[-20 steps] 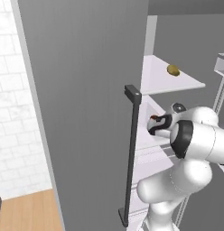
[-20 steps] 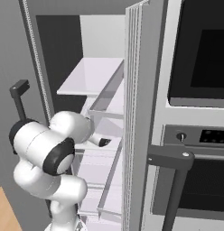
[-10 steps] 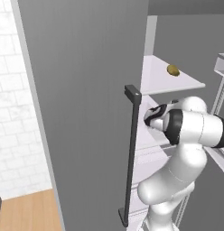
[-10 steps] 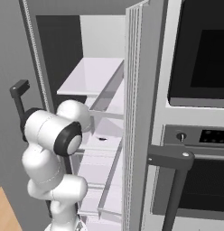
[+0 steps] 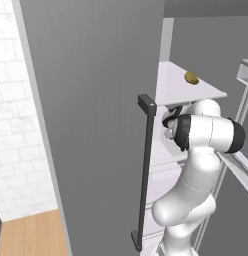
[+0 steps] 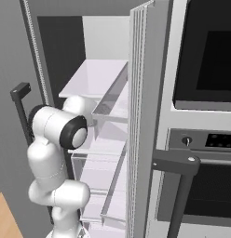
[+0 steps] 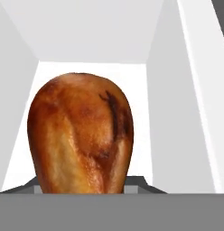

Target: Place one potato and one chicken drumstick in each tupperware on the nearby counter, to pack two identical lunches.

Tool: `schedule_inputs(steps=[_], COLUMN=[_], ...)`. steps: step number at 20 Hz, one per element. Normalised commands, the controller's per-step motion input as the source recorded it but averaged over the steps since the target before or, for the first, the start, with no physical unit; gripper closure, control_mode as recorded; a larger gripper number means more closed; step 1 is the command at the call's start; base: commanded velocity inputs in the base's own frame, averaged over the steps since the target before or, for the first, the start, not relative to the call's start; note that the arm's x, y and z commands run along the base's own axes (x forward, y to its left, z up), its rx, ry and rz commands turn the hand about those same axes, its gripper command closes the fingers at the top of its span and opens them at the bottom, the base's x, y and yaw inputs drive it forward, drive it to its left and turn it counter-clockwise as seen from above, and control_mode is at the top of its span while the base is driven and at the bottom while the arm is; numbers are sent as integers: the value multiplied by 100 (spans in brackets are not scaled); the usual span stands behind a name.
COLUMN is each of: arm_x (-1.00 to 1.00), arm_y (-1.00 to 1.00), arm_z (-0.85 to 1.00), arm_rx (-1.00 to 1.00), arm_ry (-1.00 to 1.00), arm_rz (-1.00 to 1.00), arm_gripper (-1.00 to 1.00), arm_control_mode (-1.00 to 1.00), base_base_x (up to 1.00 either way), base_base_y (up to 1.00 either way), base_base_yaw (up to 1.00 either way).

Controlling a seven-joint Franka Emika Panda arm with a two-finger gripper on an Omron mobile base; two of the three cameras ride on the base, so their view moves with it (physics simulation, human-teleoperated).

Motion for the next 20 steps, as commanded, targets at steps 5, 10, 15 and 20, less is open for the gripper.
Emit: schedule_inputs(steps=[5, 10, 15, 20], arm_x=[-86, -100, -96, -85], arm_y=[46, 35, 23, 18], arm_z=[-63, -38, 18, 82], arm_rx=[0, 0, 0, 4], arm_ry=[0, -7, -1, 0], arm_rz=[0, 0, -4, -4], arm_gripper=[100, 100, 100, 100], arm_control_mode=[-100, -100, -100, -100], base_base_x=[0, 0, 0, 0], base_base_y=[0, 0, 0, 0], base_base_yaw=[0, 0, 0, 0])
